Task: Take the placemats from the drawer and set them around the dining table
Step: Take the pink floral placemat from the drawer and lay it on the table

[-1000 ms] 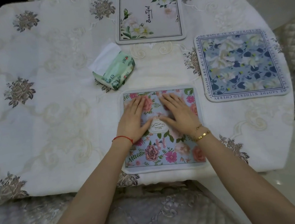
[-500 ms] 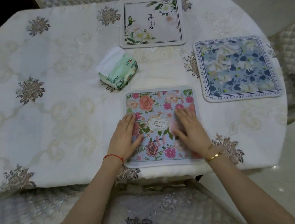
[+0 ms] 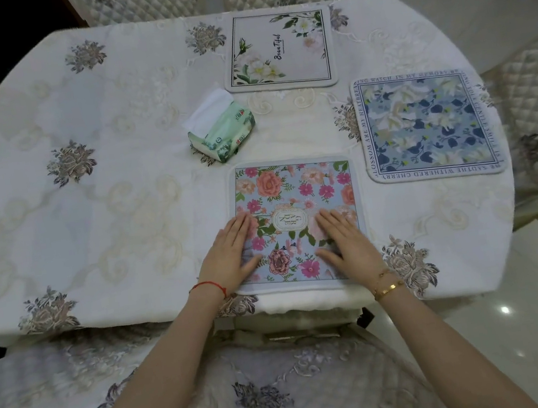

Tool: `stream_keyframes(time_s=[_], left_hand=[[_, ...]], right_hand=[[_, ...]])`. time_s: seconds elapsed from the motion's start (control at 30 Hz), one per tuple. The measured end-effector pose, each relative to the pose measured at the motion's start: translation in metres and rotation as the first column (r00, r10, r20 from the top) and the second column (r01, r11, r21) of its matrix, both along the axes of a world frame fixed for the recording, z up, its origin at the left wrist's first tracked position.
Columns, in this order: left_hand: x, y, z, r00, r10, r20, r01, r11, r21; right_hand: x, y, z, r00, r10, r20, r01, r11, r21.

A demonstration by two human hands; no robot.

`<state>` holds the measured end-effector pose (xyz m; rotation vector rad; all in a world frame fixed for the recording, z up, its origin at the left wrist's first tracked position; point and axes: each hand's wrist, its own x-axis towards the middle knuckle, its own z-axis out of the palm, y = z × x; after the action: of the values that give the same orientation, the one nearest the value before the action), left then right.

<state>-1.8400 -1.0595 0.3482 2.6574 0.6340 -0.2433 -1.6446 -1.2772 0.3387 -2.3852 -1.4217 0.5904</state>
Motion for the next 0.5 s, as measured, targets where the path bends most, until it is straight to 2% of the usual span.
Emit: stream_keyframes(time_s=[0.27,0.5], left_hand=[[-0.023,-0.019,0.009,0.996,0.083,0.013,-0.082,0.995,-0.053],[-0.014,-0.066,0.005,0.997,0.054,0.062,-0.05,0.996,-0.072]], right_hand=[[-0.009,-0.03,0.015,0.977,-0.213,0.016,0.213,0.977,-0.002],[-0.071,0.007,0.009,1.0,-0.004,0.012,0.004,1.0,-0.003]])
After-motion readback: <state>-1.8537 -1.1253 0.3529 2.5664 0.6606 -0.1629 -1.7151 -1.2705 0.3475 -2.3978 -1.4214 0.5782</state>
